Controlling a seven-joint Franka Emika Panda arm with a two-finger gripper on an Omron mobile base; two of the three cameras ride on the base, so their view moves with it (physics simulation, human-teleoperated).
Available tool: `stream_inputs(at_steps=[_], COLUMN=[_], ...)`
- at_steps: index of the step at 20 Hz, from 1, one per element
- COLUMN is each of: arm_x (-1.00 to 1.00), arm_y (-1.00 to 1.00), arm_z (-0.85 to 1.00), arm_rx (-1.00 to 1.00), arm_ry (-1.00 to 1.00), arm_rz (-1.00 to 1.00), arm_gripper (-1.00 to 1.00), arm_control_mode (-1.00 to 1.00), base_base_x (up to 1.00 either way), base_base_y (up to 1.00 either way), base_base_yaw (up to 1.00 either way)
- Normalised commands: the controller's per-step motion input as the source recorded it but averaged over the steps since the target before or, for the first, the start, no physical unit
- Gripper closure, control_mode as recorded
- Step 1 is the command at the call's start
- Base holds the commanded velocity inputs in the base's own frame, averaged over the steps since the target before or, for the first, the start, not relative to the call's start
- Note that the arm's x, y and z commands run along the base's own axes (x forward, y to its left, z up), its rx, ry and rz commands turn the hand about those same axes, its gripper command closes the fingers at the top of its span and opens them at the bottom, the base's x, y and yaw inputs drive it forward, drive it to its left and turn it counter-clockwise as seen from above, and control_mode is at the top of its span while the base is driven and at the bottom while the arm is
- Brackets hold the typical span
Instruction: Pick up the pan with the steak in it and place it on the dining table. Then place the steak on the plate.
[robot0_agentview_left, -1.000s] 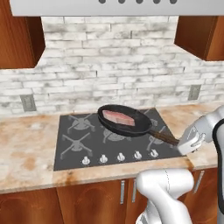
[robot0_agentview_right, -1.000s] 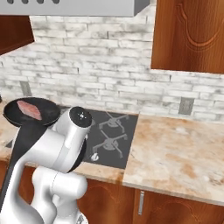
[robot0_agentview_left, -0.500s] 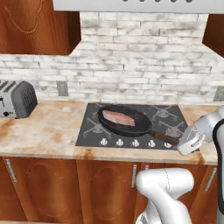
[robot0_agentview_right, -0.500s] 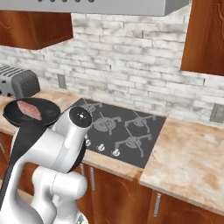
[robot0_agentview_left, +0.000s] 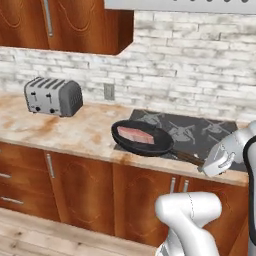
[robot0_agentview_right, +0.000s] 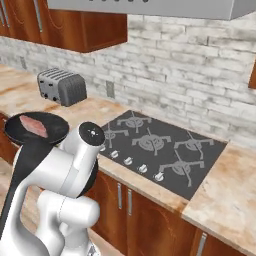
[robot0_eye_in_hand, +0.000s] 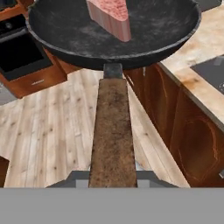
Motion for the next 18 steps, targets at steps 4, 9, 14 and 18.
stream_inputs(at_steps=[4, 9, 14, 18], arm_x=[0.00, 0.00, 0.00, 0.00], arm_y=[0.00, 0.00, 0.00, 0.00], arm_z=[0.00, 0.00, 0.00, 0.00], arm_rx=[0.00, 0.00, 0.00, 0.00], arm_ry=[0.00, 0.00, 0.00, 0.00], arm_rz=[0.00, 0.00, 0.00, 0.00], arm_gripper=[1.00, 1.00, 1.00, 1.00], arm_control_mode=[1.00, 1.00, 1.00, 1.00], base_base_x=[-0.29, -0.16, -0.06, -0.04], base_base_y=[0.06, 0.00, 0.00, 0.00], base_base_yaw=[0.42, 0.47, 0.50, 0.50])
